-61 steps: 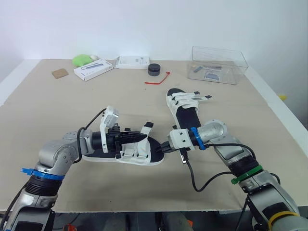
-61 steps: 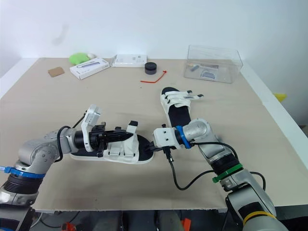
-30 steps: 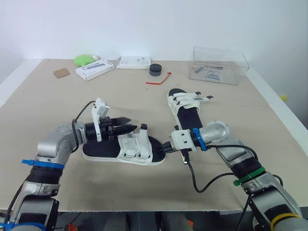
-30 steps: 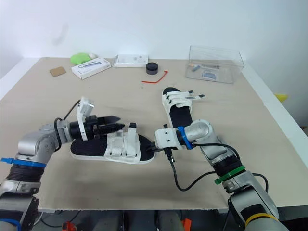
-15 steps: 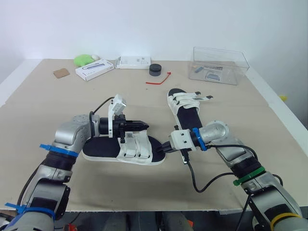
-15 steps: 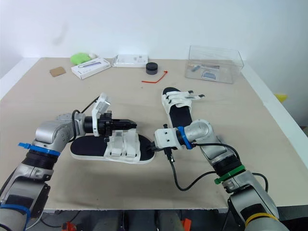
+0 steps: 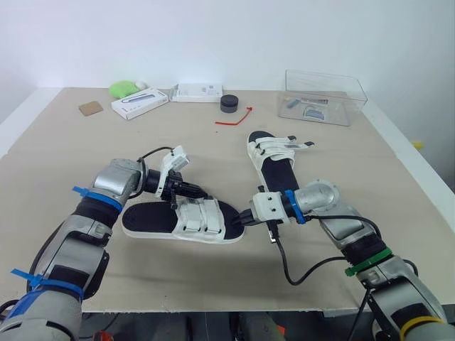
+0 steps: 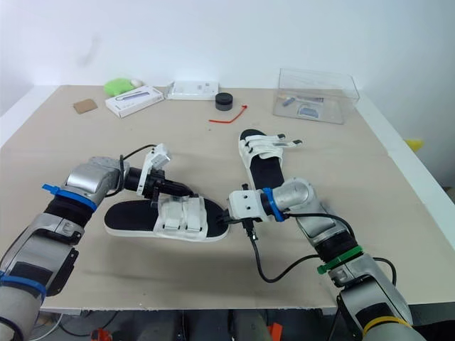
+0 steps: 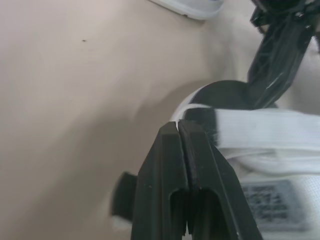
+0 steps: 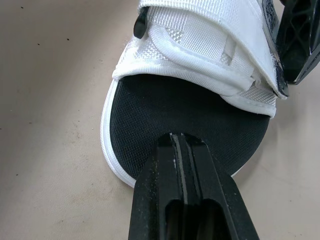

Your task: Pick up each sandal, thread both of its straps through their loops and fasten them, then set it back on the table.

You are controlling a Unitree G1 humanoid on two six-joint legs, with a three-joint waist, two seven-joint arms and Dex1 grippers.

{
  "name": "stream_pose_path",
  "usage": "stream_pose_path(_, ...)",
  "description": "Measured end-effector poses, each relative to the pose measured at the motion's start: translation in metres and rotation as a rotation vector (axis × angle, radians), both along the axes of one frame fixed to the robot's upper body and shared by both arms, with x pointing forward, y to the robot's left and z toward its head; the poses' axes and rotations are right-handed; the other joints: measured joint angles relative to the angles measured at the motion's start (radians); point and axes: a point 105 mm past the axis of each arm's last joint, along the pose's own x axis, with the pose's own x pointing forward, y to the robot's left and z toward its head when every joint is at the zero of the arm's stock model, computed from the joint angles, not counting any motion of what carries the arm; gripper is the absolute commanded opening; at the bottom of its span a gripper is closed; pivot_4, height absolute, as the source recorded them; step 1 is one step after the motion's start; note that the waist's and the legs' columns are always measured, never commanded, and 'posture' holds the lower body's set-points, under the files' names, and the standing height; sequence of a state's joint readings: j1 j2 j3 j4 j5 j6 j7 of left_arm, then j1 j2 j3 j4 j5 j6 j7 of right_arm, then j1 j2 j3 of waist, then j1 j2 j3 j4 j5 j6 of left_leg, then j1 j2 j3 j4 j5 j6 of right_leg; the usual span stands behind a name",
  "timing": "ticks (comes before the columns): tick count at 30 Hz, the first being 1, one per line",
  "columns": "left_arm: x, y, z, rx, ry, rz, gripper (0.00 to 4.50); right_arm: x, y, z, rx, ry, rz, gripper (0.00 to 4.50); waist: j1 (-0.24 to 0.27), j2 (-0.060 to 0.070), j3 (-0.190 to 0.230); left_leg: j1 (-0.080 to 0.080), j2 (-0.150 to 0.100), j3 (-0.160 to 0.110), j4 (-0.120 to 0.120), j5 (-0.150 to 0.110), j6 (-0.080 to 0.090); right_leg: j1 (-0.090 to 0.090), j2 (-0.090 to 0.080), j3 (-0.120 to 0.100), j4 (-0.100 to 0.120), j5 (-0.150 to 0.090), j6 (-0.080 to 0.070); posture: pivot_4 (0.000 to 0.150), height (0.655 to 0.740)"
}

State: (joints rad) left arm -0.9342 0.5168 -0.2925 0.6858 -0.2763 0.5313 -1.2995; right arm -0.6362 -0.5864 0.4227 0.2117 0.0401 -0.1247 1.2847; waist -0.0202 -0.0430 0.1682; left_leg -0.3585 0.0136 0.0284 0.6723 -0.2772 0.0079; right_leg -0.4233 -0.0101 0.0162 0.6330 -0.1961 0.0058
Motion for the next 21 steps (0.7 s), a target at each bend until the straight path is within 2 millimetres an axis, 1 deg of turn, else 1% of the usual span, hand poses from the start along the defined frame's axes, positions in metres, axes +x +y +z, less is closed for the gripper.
stream_pose_path(1, 0.005, 0.003, 0.002, -0.017, -0.017, 0.038, 0.04, 0.0, 0.0, 0.0, 0.001, -0.001, 0.0, 0.0, 0.0, 0.0, 0.0, 0.0, 0.0, 0.0, 0.0, 0.0, 0.0, 0.0, 0.0, 0.0, 0.0, 0.002, 0.003, 0.15, 0.74)
stream_pose_path(3, 0.014, 0.008, 0.011, -0.047, -0.059, 0.099, 0.04, 0.0, 0.0, 0.001, 0.002, -0.004, -0.001, 0.0, 0.0, -0.001, 0.0, -0.002, 0.0, -0.001, 0.0, 0.0, 0.0, -0.002, 0.0, 0.0, 0.0, 0.002, 0.003, 0.15, 0.74)
stream_pose_path(5, 0.022, 0.014, 0.027, -0.097, -0.117, 0.148, 0.04, -0.001, -0.001, 0.001, 0.002, -0.004, -0.003, 0.0, 0.0, -0.001, 0.0, -0.002, 0.0, -0.001, 0.0, 0.0, 0.0, -0.002, -0.001, 0.0, 0.0, 0.002, 0.003, 0.15, 0.74)
stream_pose_path(7, 0.025, 0.019, 0.05, -0.146, -0.225, 0.173, 0.04, -0.003, -0.003, 0.001, 0.008, -0.004, -0.013, 0.0, 0.001, -0.001, 0.0, -0.003, 0.0, -0.001, 0.0, 0.0, 0.0, -0.002, -0.003, -0.001, 0.0, 0.002, 0.004, 0.15, 0.74)
stream_pose_path(8, 0.023, 0.021, 0.061, -0.163, -0.311, 0.173, 0.04, -0.003, -0.004, 0.003, 0.014, -0.004, -0.024, 0.0, 0.001, -0.001, 0.0, -0.004, -0.001, -0.001, 0.0, 0.0, 0.0, -0.002, -0.004, -0.001, -0.001, 0.001, 0.004, 0.15, 0.74)
stream_pose_path(9, 0.017, 0.023, 0.067, -0.17, -0.381, 0.162, 0.28, -0.004, -0.006, 0.003, 0.026, 0.011, -0.039, 0.0, 0.001, 0.0, 0.0, -0.004, -0.001, 0.0, -0.001, -0.001, -0.001, -0.002, -0.008, -0.001, -0.001, 0.001, 0.004, 0.15, 0.74)
stream_pose_path(10, 0.008, 0.027, 0.067, -0.154, -0.439, 0.142, 0.56, -0.005, -0.008, 0.003, 0.041, 0.036, -0.06, 0.0, 0.0, 0.0, 0.0, -0.004, -0.001, 0.0, -0.001, -0.002, -0.002, -0.003, -0.009, 0.0, -0.001, 0.002, 0.002, 0.15, 0.74)
stream_pose_path(11, -0.001, 0.03, 0.061, -0.13, -0.461, 0.121, 0.87, -0.005, -0.011, 0.004, 0.061, 0.066, -0.091, 0.5, 0.001, 0.0, 0.0, -0.005, -0.002, 0.0, -0.001, -0.002, -0.002, -0.004, -0.01, -0.001, -0.001, 0.003, -0.001, 0.15, 0.74)
stream_pose_path(12, -0.009, 0.034, 0.053, -0.112, -0.458, 0.107, 1.4, -0.004, -0.015, 0.006, 0.075, 0.083, -0.113, 0.68, 0.002, 0.0, 0.001, -0.007, -0.002, 0.0, 0.0, -0.003, -0.002, -0.005, -0.011, -0.002, -0.001, 0.003, -0.001, 0.15, 0.74)
stream_pose_path(13, -0.017, 0.038, 0.045, -0.09, -0.45, 0.097, 1.79, -0.002, -0.021, 0.009, 0.096, 0.101, -0.152, 0.98, 0.004, 0.0, 0.001, -0.012, -0.003, -0.001, 0.001, -0.003, -0.002, -0.01, -0.012, -0.002, -0.001, 0.003, -0.001, 0.15, 0.74)
stream_pose_path(14, -0.024, 0.041, 0.038, -0.07, -0.444, 0.084, 2.27, 0.001, -0.027, 0.014, 0.126, 0.127, -0.194, 1.43, 0.008, 0.0, 0.001, -0.018, -0.003, -0.001, 0.002, -0.003, -0.002, -0.015, -0.013, -0.003, 0.0, 0.004, -0.001, 0.15, 0.74)
stream_pose_path(15, -0.037, 0.045, 0.03, -0.037, -0.442, 0.057, 2.84, 0.0, -0.036, 0.02, 0.182, 0.165, -0.237, 2.03, 0.01, 0.0, 0.001, -0.023, -0.003, -0.001, 0.002, -0.003, -0.002, -0.019, -0.013, -0.003, 0.0, 0.005, 0.0, 0.15, 0.74)
stream_pose_path(16, -0.046, 0.049, 0.022, -0.01, -0.432, 0.036, 3.11, -0.002, -0.046, 0.026, 0.222, 0.195, -0.275, 2.29, 0.011, 0.0, 0.001, -0.025, -0.003, -0.001, 0.002, -0.003, -0.002, -0.021, -0.014, -0.003, -0.001, 0.005, 0.0, 0.15, 0.74)
stream_pose_path(17, -0.055, 0.053, 0.017, 0.013, -0.425, 0.019, 3.69, -0.004, -0.054, 0.033, 0.277, 0.228, -0.306, 2.81, 0.014, 0.0, 0.002, -0.027, -0.003, -0.002, 0.002, -0.004, -0.001, -0.022, -0.014, -0.005, -0.001, 0.005, -0.001, 0.15, 0.74)
stream_pose_path(18, -0.061, 0.056, 0.014, 0.028, -0.419, 0.004, 4.16, -0.005, -0.06, 0.043, 0.333, 0.249, -0.329, 3.33, 0.016, 0.001, 0.002, -0.027, -0.003, -0.002, 0.002, -0.004, 0.0, -0.022, -0.014, -0.006, -0.002, 0.004, -0.001, 0.15, 0.74)
stream_pose_path(19, -0.065, 0.056, 0.015, 0.033, -0.431, -0.008, 4.5, -0.006, -0.063, 0.051, 0.382, 0.262, -0.341, 3.75, 0.019, 0.001, 0.002, -0.027, -0.003, -0.003, 0.002, -0.004, 0.0, -0.022, -0.014, -0.007, -0.002, 0.004, -0.002, 0.15, 0.74)
stream_pose_path(21, -0.073, 0.056, 0.021, 0.042, -0.47, -0.049, 4.5, -0.009, -0.066, 0.067, 0.469, 0.279, -0.356, 4.49, 0.021, 0.001, 0.003, -0.027, -0.003, -0.003, 0.001, -0.005, 0.0, -0.022, -0.014, -0.008, -0.002, 0.004, -0.002, 0.15, 0.74)
